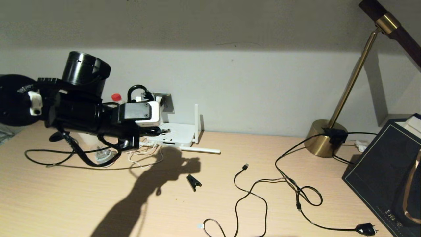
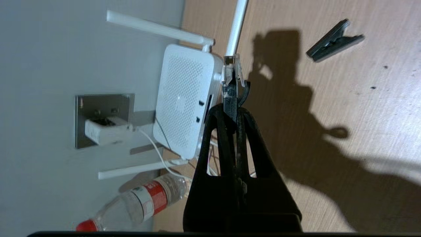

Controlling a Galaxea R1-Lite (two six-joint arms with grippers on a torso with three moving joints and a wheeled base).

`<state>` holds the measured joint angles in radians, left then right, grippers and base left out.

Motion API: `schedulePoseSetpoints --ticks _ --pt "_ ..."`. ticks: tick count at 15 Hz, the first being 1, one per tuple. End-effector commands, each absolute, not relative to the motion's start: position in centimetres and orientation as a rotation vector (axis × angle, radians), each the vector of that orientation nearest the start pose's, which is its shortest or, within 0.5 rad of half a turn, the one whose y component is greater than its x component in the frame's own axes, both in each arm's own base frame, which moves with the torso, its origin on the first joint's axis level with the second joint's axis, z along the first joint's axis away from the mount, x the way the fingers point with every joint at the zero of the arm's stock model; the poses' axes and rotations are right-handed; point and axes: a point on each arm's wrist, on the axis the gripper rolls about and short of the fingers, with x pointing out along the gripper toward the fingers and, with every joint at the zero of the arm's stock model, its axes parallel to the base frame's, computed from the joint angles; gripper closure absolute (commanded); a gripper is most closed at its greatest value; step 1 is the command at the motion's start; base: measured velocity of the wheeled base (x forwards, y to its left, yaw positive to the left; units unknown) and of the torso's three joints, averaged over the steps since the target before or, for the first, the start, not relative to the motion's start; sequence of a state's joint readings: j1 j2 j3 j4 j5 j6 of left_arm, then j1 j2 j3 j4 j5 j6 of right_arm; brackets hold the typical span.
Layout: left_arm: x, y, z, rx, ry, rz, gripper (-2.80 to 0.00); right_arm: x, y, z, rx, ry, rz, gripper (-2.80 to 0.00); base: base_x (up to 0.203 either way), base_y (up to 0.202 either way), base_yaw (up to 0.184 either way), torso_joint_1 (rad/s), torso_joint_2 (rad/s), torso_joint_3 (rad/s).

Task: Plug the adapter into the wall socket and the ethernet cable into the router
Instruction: Hand it to the other hand

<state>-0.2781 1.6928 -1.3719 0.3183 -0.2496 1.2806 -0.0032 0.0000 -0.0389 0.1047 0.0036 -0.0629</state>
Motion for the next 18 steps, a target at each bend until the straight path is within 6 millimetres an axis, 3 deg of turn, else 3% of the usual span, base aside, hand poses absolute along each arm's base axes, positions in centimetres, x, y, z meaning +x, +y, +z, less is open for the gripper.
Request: schedulePoseSetpoints --ticks 1,3,5,7,8,11,13,15,16,18 --pt "28.8 -9.2 25.0 1.221 0.215 -0.86 0.0 -2.8 0.0 8.4 -0.047 0.037 0.01 0.0 0.0 0.0 0.0 0.0 0.0 0.0" --pt "28.7 -9.5 25.4 1.225 0.154 -0.838 0.0 -3.5 0.2 12.2 -0.008 -0.029 0.076 0.0 0.0 0.0 0.0 0.0 0.0 0.0" --pt "28.3 -10.6 25.6 1.209 0.122 -0.858 0.0 -2.0 0.4 16.4 0.073 0.048 0.183 0.0 0.0 0.0 0.0 0.0 0.0 0.0" --pt "28.0 -11.9 26.2 1.197 0.047 -0.861 0.0 2.3 0.8 19.6 0.17 0.234 0.33 0.0 0.0 0.0 0.0 0.0 0.0 0.0" --pt "27.9 -12.6 26.2 1.173 0.026 -0.875 0.0 5.3 1.0 20.7 0.221 0.334 0.408 0.0 0.0 0.0 0.0 0.0 0.0 0.0" --pt "26.2 -12.7 26.5 1.153 -0.039 -0.922 0.0 14.7 1.9 22.1 0.339 0.501 0.631 0.0 0.0 0.0 0.0 0.0 0.0 0.0" --pt "25.5 -13.4 26.4 1.152 -0.082 -0.955 0.0 19.6 3.9 22.9 0.356 0.486 0.807 0.0 0.0 0.0 0.0 0.0 0.0 0.0" --pt "25.8 -14.3 26.6 1.149 -0.129 -0.954 0.0 22.8 7.2 24.1 0.352 0.464 0.979 0.0 0.0 0.0 0.0 0.0 0.0 0.0" --pt "26.1 -14.5 26.7 1.149 -0.144 -0.946 0.0 23.8 8.6 24.4 0.348 0.461 1.021 -2.8 0.0 0.0 0.0 0.0 0.0 0.0" --pt "26.2 -15.1 26.7 1.149 -0.158 -0.958 0.0 24.5 11.0 24.8 0.332 0.454 1.068 -2.8 0.0 0.0 0.0 0.0 0.0 0.0"
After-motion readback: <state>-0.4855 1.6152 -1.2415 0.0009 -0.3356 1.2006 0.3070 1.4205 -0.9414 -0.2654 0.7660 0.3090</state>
